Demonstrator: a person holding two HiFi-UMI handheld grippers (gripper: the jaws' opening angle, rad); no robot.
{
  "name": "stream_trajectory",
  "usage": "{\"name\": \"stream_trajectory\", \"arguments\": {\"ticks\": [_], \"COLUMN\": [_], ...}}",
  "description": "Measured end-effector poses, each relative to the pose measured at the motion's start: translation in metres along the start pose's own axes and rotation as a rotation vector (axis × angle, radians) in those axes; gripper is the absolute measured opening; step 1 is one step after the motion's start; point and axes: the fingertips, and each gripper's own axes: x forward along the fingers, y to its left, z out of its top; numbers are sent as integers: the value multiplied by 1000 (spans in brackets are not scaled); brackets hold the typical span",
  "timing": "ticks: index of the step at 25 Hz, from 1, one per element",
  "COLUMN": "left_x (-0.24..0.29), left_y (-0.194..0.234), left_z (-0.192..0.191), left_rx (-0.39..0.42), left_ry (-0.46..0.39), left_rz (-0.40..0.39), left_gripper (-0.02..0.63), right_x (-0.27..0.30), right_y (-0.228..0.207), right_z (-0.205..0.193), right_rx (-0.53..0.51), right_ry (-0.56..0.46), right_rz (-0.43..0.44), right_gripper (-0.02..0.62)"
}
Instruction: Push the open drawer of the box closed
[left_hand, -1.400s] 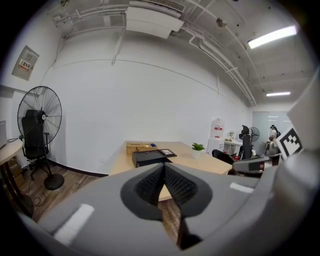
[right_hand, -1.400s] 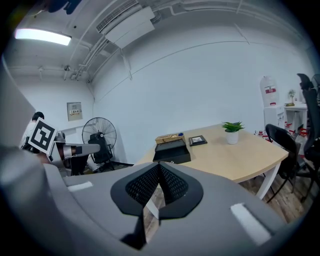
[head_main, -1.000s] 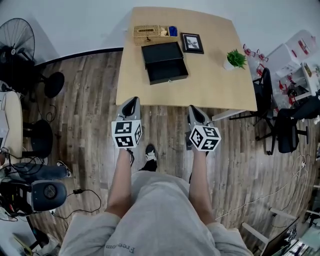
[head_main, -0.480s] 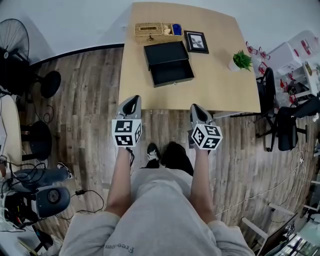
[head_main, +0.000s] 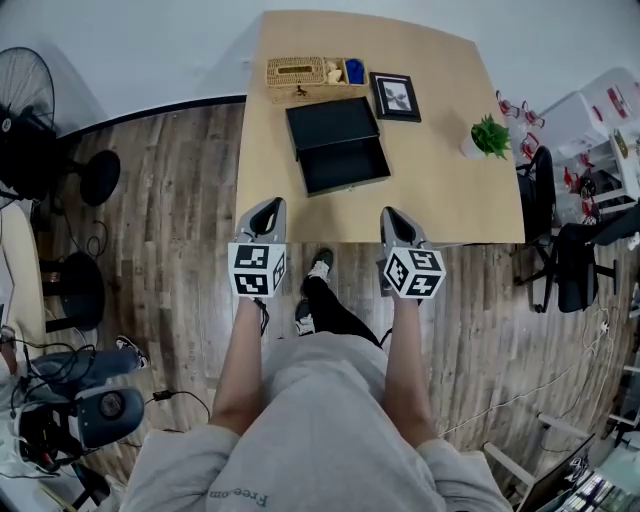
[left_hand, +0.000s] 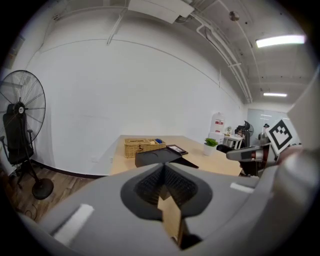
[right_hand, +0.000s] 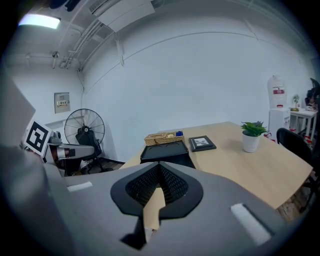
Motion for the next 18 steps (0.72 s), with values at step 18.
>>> {"name": "stream_trajectory", "arguments": {"ticks": [18], "left_x": [156], "left_y": [16], "left_z": [13], "left_rx": [97], "left_ry": [164], "left_rz": [-108], "left_gripper": [52], "right_x": [134], "right_y": [-31], "right_z": [-8], "right_rx": [36], "right_ry": [149], "right_rz": [85], "right_gripper": [3]}}
